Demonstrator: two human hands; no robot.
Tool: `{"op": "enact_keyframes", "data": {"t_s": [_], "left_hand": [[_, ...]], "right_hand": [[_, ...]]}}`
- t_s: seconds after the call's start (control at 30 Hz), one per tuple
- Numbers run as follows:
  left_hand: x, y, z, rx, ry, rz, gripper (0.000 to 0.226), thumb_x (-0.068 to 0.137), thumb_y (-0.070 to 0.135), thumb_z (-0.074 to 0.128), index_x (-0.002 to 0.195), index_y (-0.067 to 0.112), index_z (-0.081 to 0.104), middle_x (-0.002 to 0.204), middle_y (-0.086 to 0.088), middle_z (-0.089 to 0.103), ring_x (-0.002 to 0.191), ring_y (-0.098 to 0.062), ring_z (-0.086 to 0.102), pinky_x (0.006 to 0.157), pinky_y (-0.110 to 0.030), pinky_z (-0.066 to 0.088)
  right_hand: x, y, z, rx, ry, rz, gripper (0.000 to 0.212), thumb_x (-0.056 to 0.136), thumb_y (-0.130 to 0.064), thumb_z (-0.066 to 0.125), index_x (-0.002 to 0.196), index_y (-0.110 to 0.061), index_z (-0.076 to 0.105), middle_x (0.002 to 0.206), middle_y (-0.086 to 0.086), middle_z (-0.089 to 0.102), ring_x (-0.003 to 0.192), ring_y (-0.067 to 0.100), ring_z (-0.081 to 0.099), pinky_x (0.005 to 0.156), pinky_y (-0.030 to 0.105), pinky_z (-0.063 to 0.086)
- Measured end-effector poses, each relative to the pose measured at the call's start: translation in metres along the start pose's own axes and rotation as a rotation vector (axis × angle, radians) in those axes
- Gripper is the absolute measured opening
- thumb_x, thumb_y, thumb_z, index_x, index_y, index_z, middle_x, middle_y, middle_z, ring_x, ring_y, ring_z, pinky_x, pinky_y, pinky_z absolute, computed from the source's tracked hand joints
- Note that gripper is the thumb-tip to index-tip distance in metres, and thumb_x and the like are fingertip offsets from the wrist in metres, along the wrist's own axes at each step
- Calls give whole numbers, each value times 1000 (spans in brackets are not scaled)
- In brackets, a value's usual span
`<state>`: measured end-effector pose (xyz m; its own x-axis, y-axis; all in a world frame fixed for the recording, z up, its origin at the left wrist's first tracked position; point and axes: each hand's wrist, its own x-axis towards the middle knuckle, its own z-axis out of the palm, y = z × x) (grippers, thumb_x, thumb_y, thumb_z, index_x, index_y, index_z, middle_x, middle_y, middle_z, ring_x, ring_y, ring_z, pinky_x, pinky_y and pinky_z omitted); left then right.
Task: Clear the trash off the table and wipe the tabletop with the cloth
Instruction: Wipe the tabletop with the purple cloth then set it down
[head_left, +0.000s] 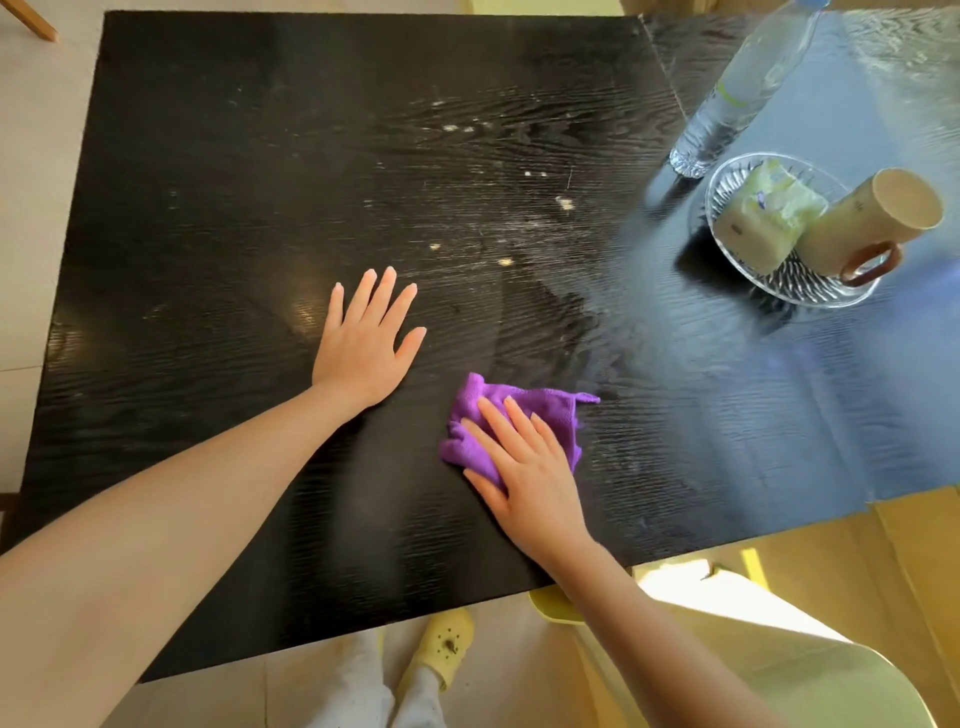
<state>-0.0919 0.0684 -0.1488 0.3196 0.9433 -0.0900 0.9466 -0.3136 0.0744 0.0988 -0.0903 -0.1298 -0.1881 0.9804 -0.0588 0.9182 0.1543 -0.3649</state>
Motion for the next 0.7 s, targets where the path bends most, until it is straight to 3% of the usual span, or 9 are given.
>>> {"op": "enact_keyframes", "data": {"t_s": [0.17,0.4,0.5,0.7], "left_hand": [[0,0,-2,21,-15,1,59,97,49,21,150,22,19,160,-6,14,148,-25,8,119,-49,7],[-1,1,-1,36,-11,-12,63,94,52,12,149,21,22,159,-6,18,147,-26,13,119,-50,11],[-1,0,-1,46,-16,-13,65,93,52,10,149,21,22,159,-6,19,147,-25,14,118,-50,11],[-2,1,2,42,-2,-8,63,94,51,14,148,20,25,158,-7,22,147,-27,17,118,-51,14]], "right_hand": [[12,16,-2,-62,-46,-41,50,91,-50,40,137,-33,45,148,-7,42,138,17,37,112,39,33],[70,41,-18,-42,4,5,48,92,-49,37,135,-33,48,147,-4,44,136,23,40,112,38,31],[92,51,-19,-50,31,-12,47,92,-48,38,136,-32,47,148,-3,43,137,24,39,112,34,24],[132,63,-19,-1,59,-20,53,93,-44,39,142,-26,39,152,-1,35,142,24,31,115,39,25]]}}
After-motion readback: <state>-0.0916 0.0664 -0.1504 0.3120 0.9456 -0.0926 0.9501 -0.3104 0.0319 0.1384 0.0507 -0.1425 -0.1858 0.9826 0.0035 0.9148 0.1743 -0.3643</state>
